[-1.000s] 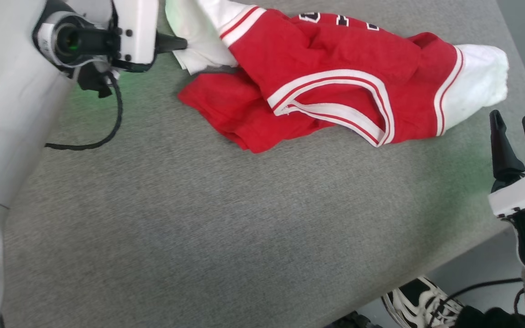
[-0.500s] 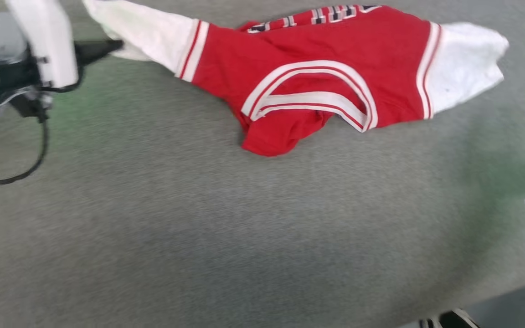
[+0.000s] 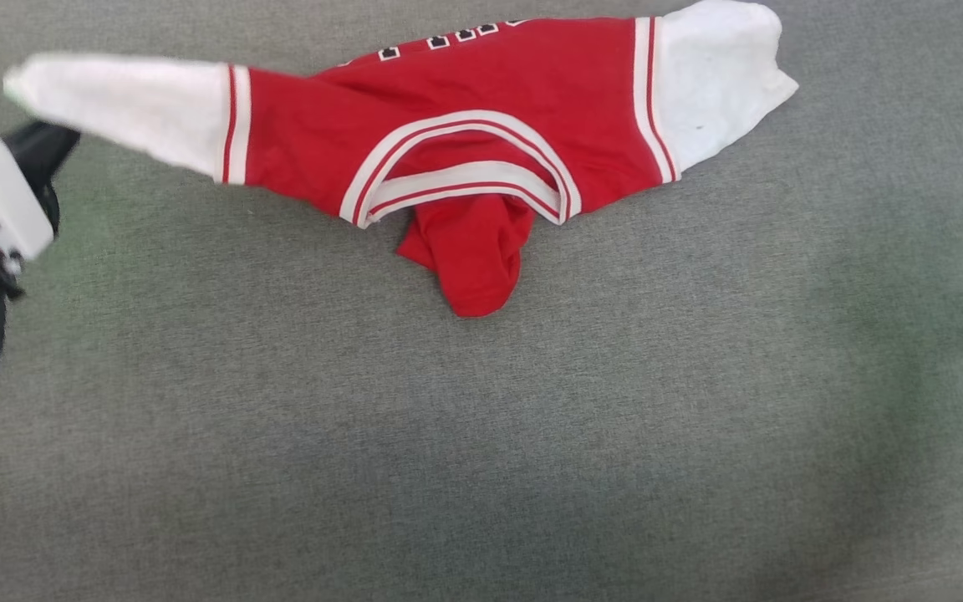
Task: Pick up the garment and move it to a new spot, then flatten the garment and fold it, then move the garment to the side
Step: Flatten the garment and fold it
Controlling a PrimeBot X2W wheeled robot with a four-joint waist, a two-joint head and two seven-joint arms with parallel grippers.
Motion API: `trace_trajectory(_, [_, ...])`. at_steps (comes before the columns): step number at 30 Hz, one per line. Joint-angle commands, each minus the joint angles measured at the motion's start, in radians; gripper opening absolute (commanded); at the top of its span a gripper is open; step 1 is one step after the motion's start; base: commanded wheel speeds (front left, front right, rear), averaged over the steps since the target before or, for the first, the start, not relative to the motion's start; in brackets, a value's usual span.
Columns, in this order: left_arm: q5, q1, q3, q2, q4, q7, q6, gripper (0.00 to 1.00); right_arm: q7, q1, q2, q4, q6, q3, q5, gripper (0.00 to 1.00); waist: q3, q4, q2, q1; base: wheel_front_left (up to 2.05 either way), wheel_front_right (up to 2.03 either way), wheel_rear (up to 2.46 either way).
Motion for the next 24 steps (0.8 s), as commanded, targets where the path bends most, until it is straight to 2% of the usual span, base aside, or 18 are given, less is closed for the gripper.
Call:
trace_trajectory(1, [0.013,0.024,-0.004,-0.004,0.015,-0.031,-0.002,0.0,0.007,0.014,0.004,-0.005,0.0,0.001,-0.007,1.0,-0.003,-0.001,0.0,0.0001,0.0,0.0,0.0])
trace_trajectory(6, [0.05,0.104,-0.052,-0.006,0.105,-0.198,-0.002,0.0,0.031,0.03,0.003,-0.037,0.0,-0.004,-0.011,1.0,0.0,-0.026,0.0,0.0001,0.0,0.0,0.0])
trace_trajectory(10, [0.065,0.119,-0.071,-0.017,0.17,-0.284,-0.002,0.0,0.044,0.039,0.002,-0.064,0.0,-0.018,-0.012,1.0,0.003,-0.039,0.0,0.0001,0.0,0.0,0.0])
trace_trajectory(11, [0.064,0.122,-0.076,-0.021,0.179,-0.295,-0.002,0.15,0.049,0.043,0.003,-0.068,0.0,-0.019,-0.012,1.0,0.003,-0.041,0.0,0.0001,0.0,0.0,0.0])
trace_trajectory(12, [0.067,0.122,-0.083,-0.023,0.191,-0.304,-0.002,0.34,0.052,0.048,0.004,-0.071,0.0,-0.021,-0.013,1.0,0.002,-0.041,0.0,0.0001,0.0,0.0,0.0])
trace_trajectory(13, [0.078,0.12,-0.093,-0.024,0.204,-0.311,-0.002,0.76,0.053,0.053,0.006,-0.074,0.0,-0.023,-0.015,1.0,-0.001,-0.041,0.0,0.0001,0.0,0.0,0.0])
trace_trajectory(14, [0.081,0.121,-0.103,-0.027,0.211,-0.319,-0.002,1.0,0.057,0.056,0.007,-0.077,0.0,-0.025,-0.018,1.0,-0.005,-0.039,0.0,0.0001,0.0,0.0,0.0])
trace_trajectory(24, [0.067,0.14,-0.134,-0.014,0.224,-0.452,-0.002,1.0,0.093,0.07,-0.019,-0.085,0.0,0.025,-0.028,1.0,-0.063,0.026,0.0,0.0001,0.0,0.0,0.0])
